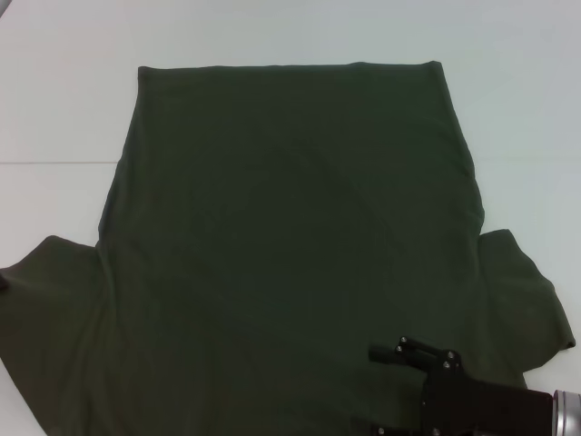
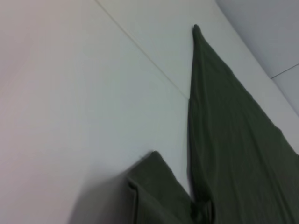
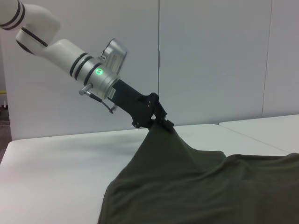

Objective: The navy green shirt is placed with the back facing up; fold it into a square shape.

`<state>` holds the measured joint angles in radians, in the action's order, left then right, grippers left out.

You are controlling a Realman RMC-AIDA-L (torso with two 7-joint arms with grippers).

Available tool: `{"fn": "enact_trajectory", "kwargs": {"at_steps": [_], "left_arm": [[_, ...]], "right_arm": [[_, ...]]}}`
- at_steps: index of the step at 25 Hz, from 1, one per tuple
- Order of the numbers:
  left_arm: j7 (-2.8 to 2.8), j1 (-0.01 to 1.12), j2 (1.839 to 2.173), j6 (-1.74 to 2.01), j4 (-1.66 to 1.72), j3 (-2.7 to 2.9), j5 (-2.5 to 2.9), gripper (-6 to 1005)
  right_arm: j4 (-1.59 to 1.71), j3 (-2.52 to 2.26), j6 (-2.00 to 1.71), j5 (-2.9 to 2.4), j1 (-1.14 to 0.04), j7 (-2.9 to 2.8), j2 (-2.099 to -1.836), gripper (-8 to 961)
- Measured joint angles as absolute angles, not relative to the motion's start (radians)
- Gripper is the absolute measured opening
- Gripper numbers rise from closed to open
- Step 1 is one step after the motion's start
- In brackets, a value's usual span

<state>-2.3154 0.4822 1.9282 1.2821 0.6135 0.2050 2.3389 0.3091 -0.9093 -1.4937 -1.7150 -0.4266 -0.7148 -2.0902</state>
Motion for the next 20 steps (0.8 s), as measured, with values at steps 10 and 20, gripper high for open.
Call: {"fn": "enact_trajectory", "kwargs": {"at_steps": [10,20], "left_arm": [[-2.309,0.419,1.918,1.298,0.652,0.201,2.217,38],[-2.304,0.420,1.923,1.291,0.645,0.228,2.218,38]], "right_arm": [[0.310,-0.892,-1.496,-1.707,-0.423,-0.715,-2.094,896],[0.310,-0.889,-1.501,-1.706,-0.433,-0.715,-2.095,897]]}}
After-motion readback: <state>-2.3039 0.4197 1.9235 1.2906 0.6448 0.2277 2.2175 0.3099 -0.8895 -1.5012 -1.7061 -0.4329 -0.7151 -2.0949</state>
